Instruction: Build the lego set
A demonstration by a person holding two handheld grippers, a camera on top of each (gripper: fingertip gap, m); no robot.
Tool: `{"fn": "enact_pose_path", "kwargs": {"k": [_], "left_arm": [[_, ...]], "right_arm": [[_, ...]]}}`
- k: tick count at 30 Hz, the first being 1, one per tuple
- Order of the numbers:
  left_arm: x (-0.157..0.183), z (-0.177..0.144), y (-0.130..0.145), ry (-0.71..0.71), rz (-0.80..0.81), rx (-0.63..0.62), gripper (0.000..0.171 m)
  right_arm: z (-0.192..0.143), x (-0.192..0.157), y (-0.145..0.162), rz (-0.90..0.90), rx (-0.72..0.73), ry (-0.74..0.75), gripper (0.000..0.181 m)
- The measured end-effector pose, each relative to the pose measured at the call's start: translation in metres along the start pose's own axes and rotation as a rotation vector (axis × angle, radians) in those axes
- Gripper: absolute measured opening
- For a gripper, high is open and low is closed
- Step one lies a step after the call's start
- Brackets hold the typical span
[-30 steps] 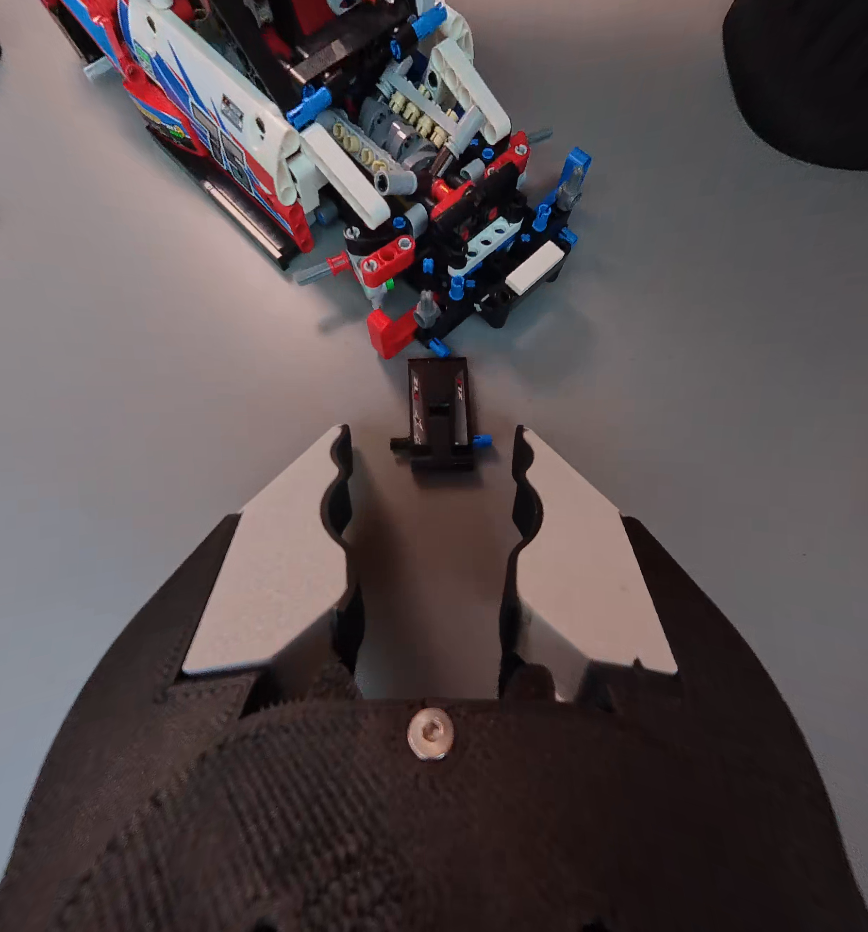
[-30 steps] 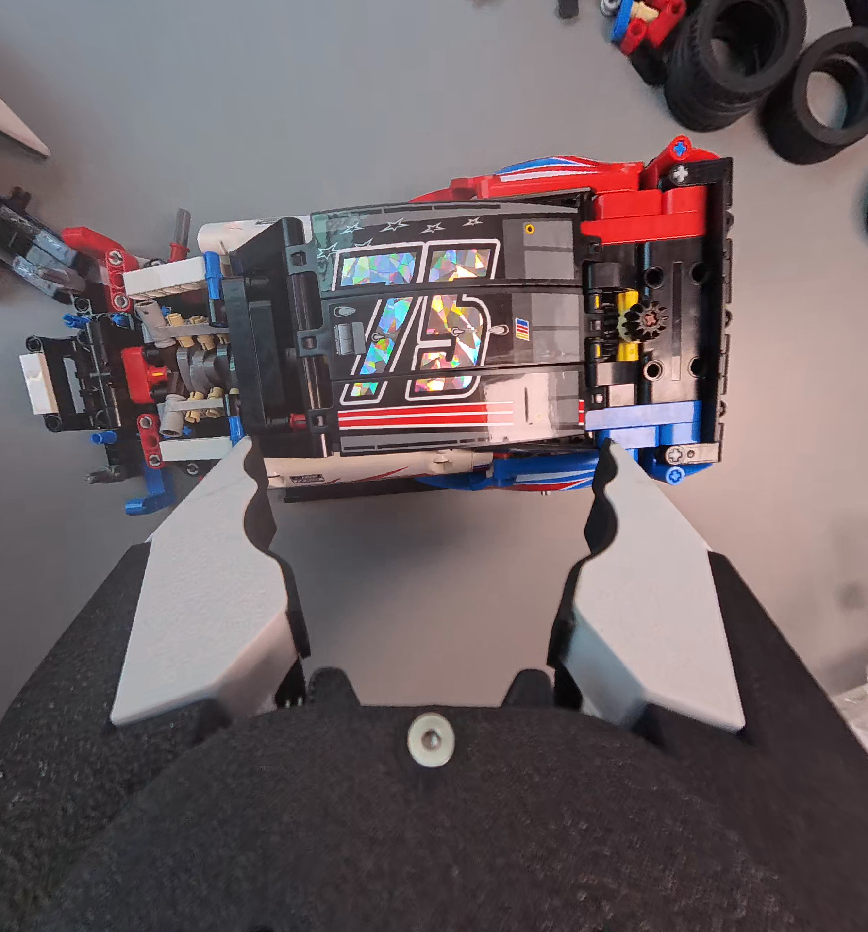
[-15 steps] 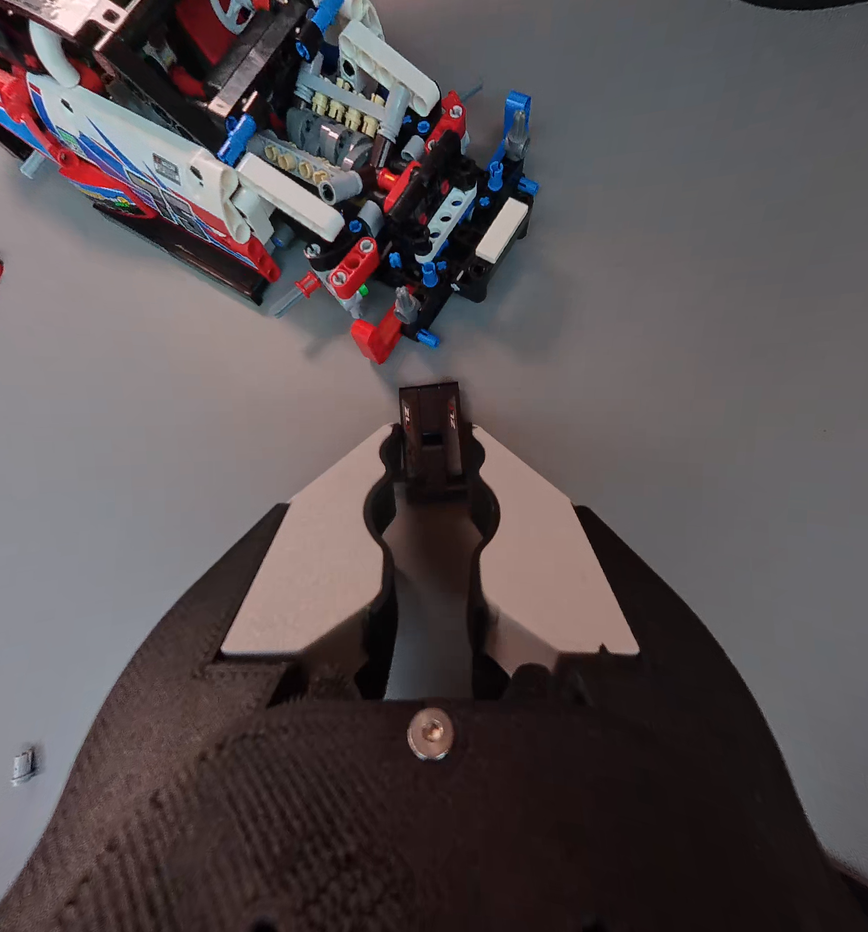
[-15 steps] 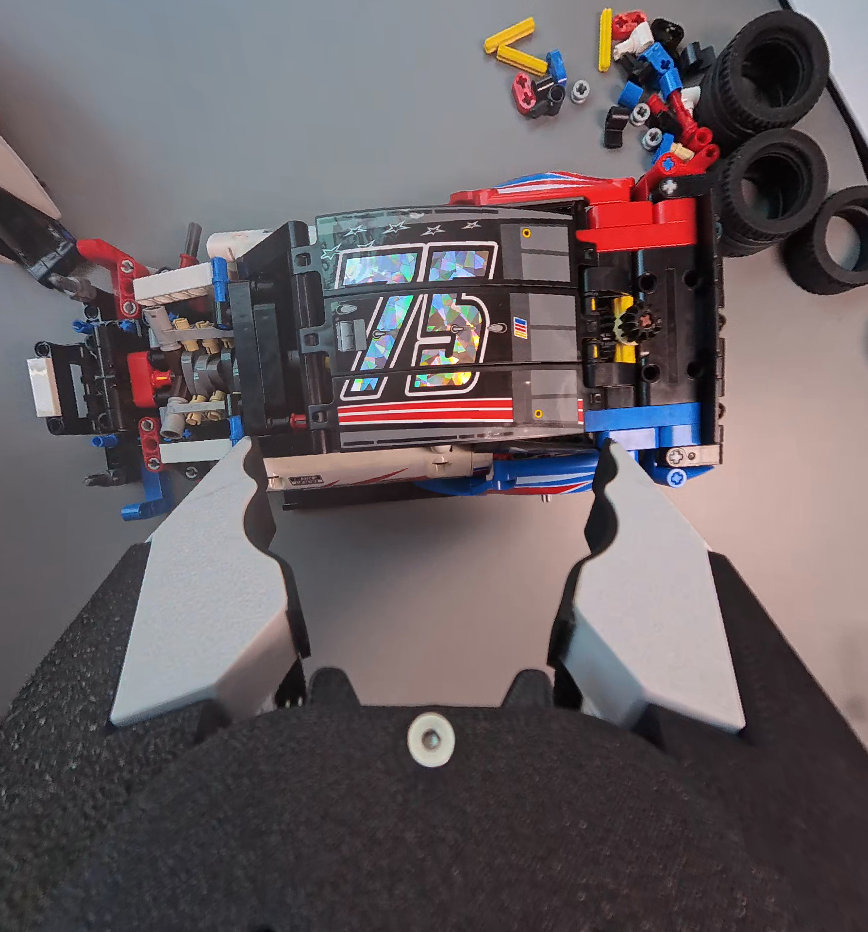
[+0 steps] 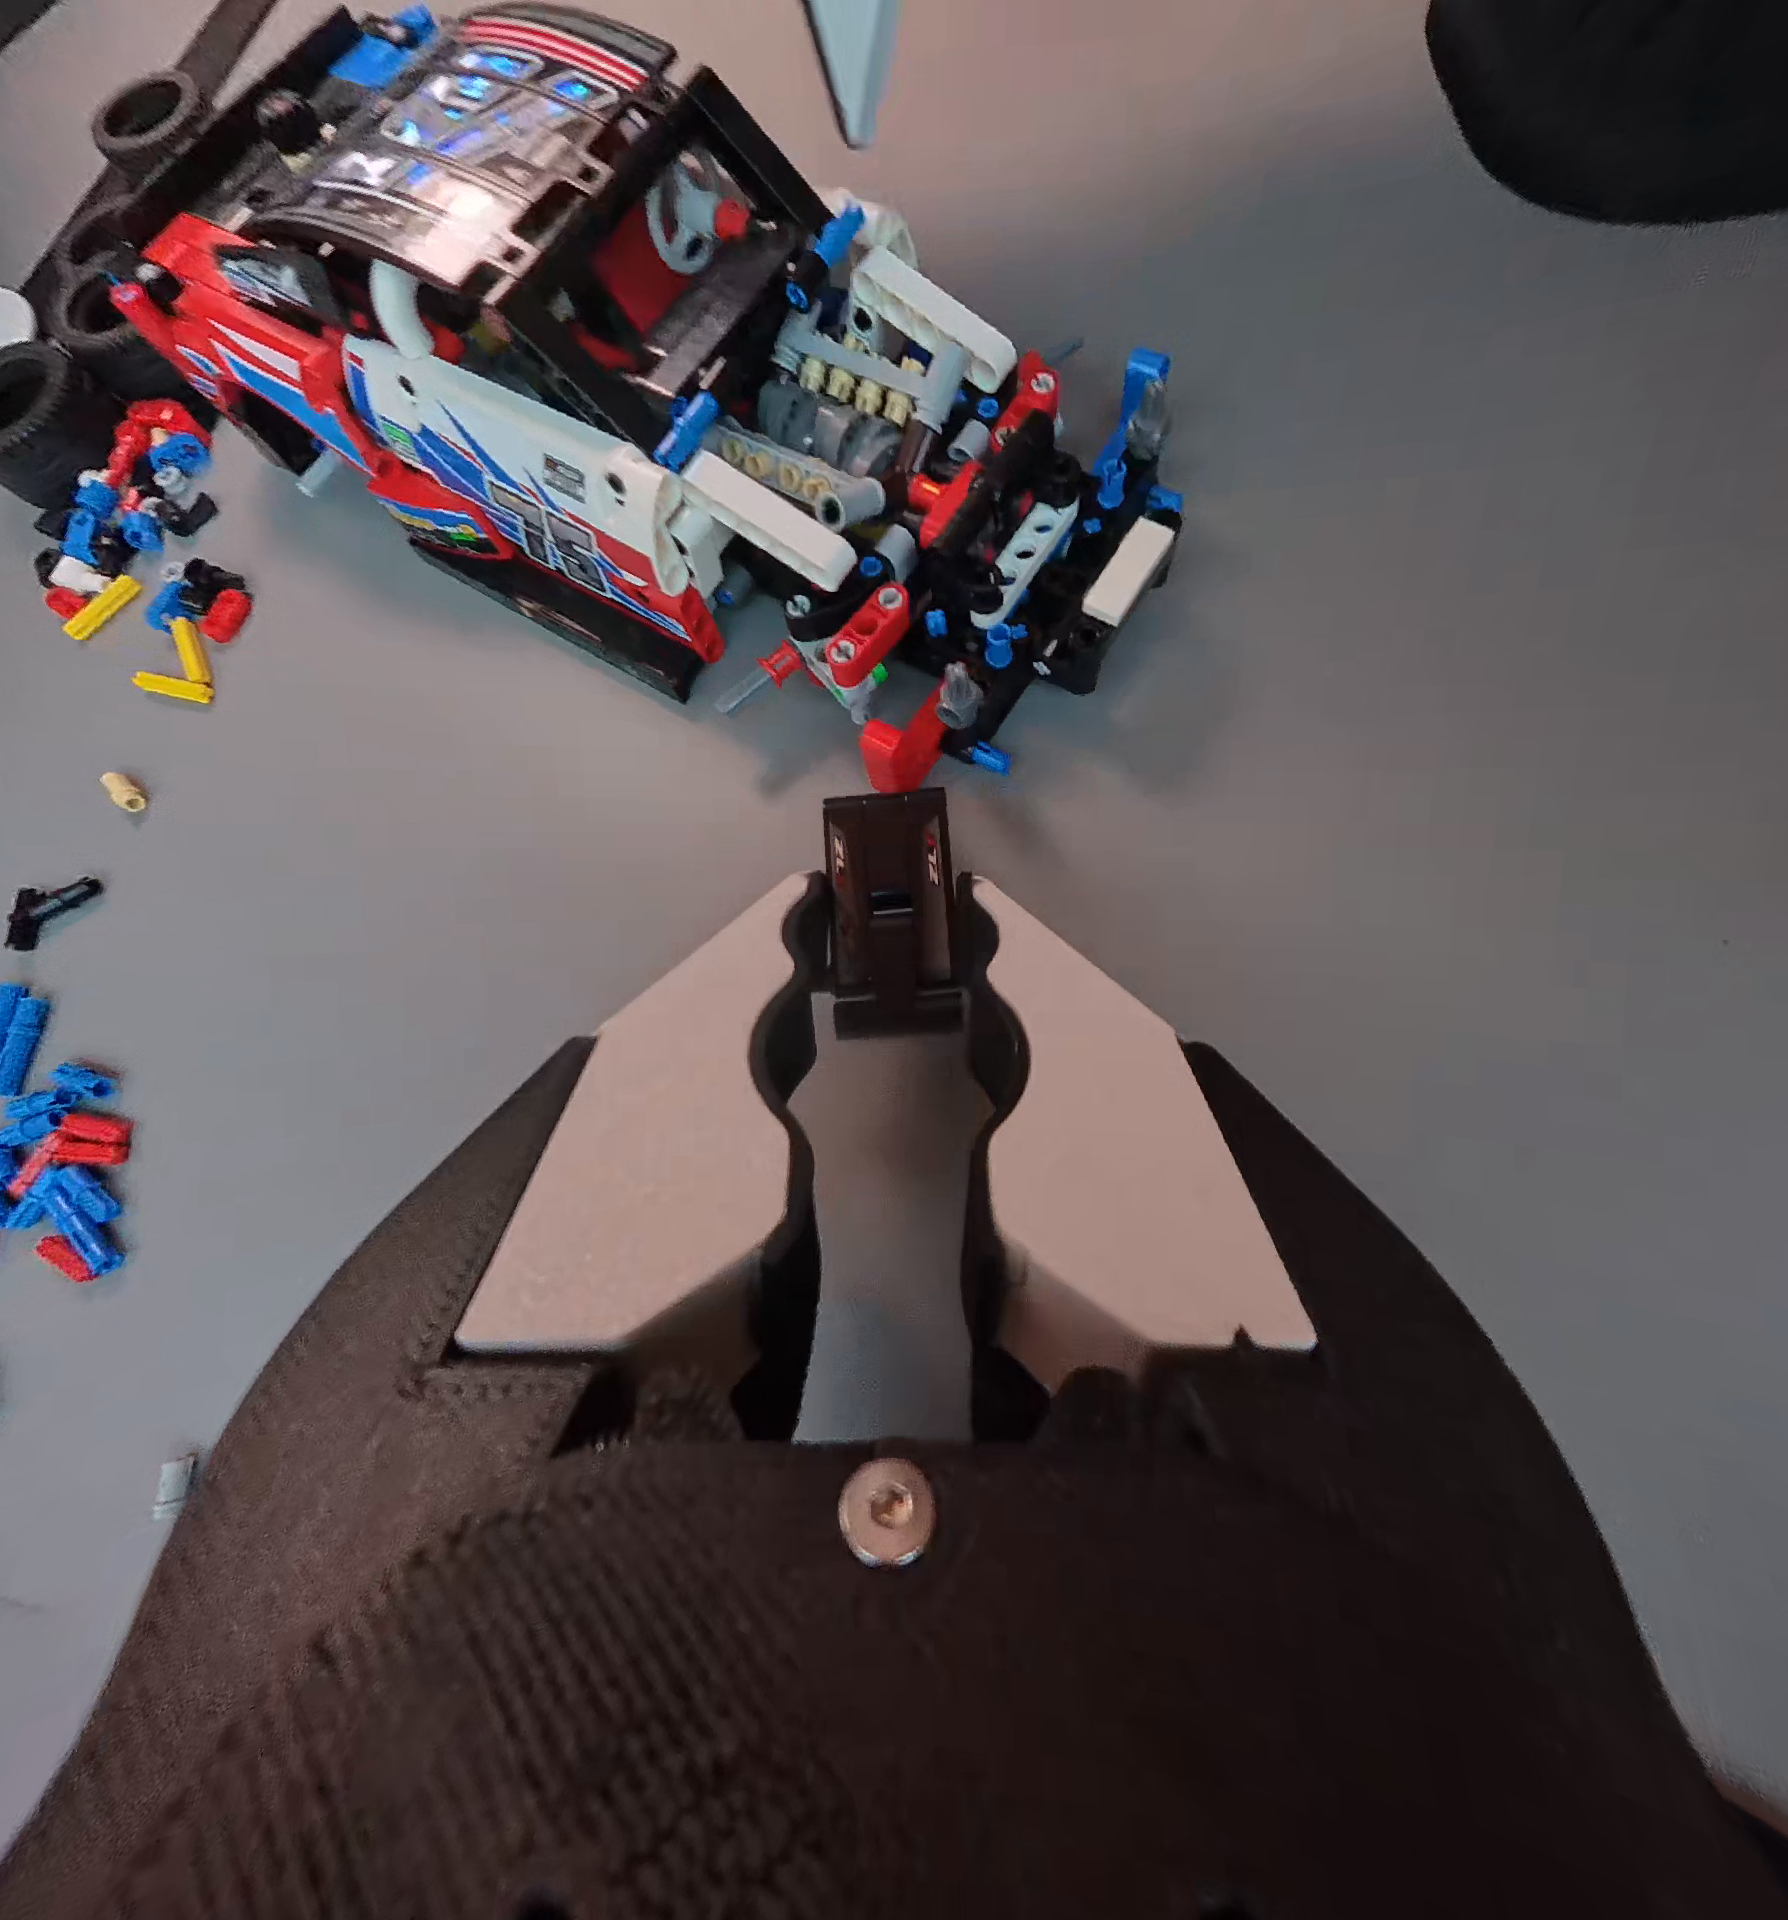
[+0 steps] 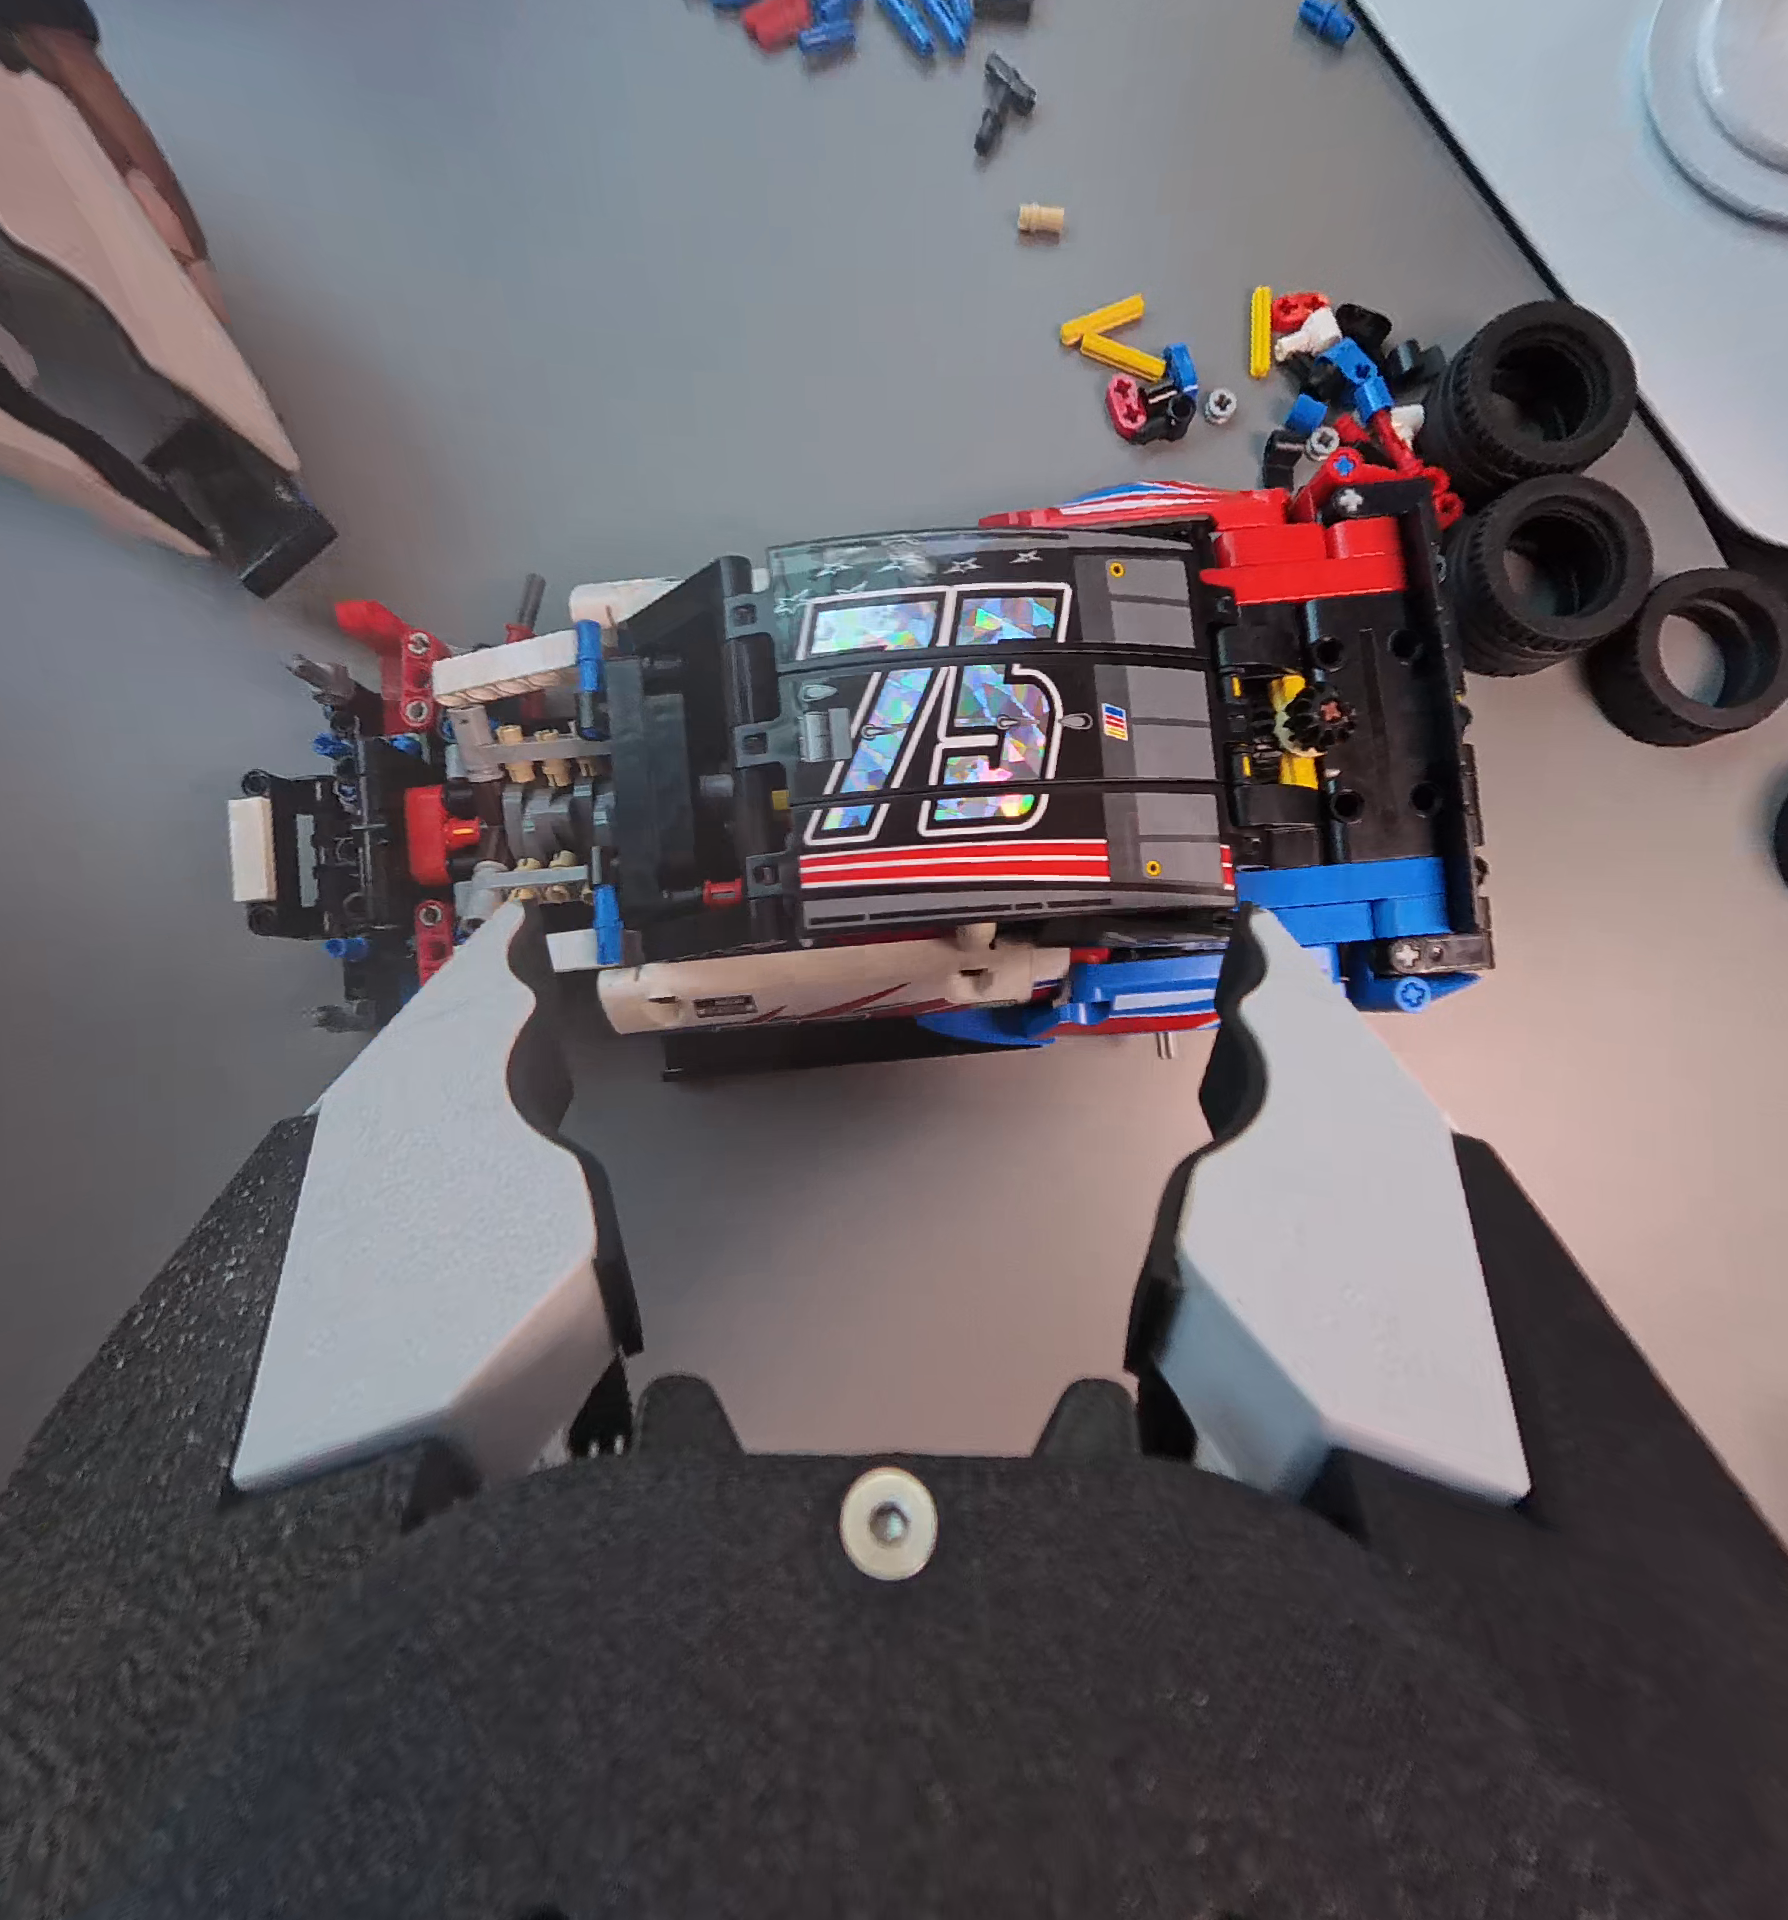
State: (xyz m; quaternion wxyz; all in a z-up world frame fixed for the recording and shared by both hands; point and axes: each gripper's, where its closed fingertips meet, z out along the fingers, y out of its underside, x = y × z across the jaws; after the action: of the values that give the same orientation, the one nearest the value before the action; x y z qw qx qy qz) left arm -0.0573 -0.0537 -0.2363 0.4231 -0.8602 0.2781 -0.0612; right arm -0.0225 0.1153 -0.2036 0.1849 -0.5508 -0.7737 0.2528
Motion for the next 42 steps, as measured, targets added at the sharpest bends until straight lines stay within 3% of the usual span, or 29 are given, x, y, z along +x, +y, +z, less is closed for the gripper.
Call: {"fn": "enact_pose_path", "kwargs": {"k": [5, 14, 20, 22, 25, 27, 30, 31, 34, 36, 38, 42], "left_arm": [[-0.017, -0.008, -0.016, -0.059, -0.078, 0.129, 0.023], [-0.024, -0.011, -0.024, -0.091, -0.100, 0.196, 0.022], [-0.023, -0.005, -0.020, -0.060, -0.148, 0.204, 0.022], [-0.023, 0.001, -0.013, -0.066, -0.152, 0.167, 0.022], [-0.015, 0.012, -0.008, -0.029, -0.145, 0.133, 0.022], [-0.008, 0.017, -0.006, -0.003, -0.132, 0.110, 0.022], [-0.004, 0.019, -0.005, -0.006, -0.092, 0.090, 0.022], [-0.004, 0.019, -0.005, -0.007, -0.090, 0.089, 0.022], [-0.003, 0.018, -0.003, -0.017, -0.080, 0.087, 0.022], [-0.005, 0.017, -0.003, -0.024, -0.083, 0.086, 0.023], [-0.005, 0.016, -0.003, -0.020, -0.093, 0.092, 0.023], [-0.007, 0.014, -0.004, -0.018, -0.094, 0.099, 0.026]], "right_arm": [[0.002, -0.022, 0.004, -0.073, 0.005, 0.068, 0.124], [0.013, -0.004, 0.010, -0.045, -0.034, 0.221, 0.110], [-0.008, 0.006, -0.020, 0.017, 0.216, 0.259, 0.106], [-0.030, 0.024, -0.040, 0.039, 0.358, 0.291, 0.098], [-0.070, 0.086, -0.070, 0.041, 0.525, 0.499, 0.068], [-0.080, 0.134, -0.083, 0.029, 0.544, 0.646, 0.057], [-0.055, 0.190, -0.090, 0.180, 0.527, 0.631, 0.053], [-0.050, 0.213, -0.088, 0.184, 0.500, 0.718, 0.053], [-0.054, 0.261, -0.093, -0.027, 0.430, 1.050, 0.055], [-0.060, 0.271, -0.100, -0.152, 0.410, 1.164, 0.037], [-0.074, 0.271, -0.106, -0.254, 0.409, 1.254, 0.000], [-0.127, 0.246, -0.126, -0.340, 0.551, 1.377, 0.000]]}}
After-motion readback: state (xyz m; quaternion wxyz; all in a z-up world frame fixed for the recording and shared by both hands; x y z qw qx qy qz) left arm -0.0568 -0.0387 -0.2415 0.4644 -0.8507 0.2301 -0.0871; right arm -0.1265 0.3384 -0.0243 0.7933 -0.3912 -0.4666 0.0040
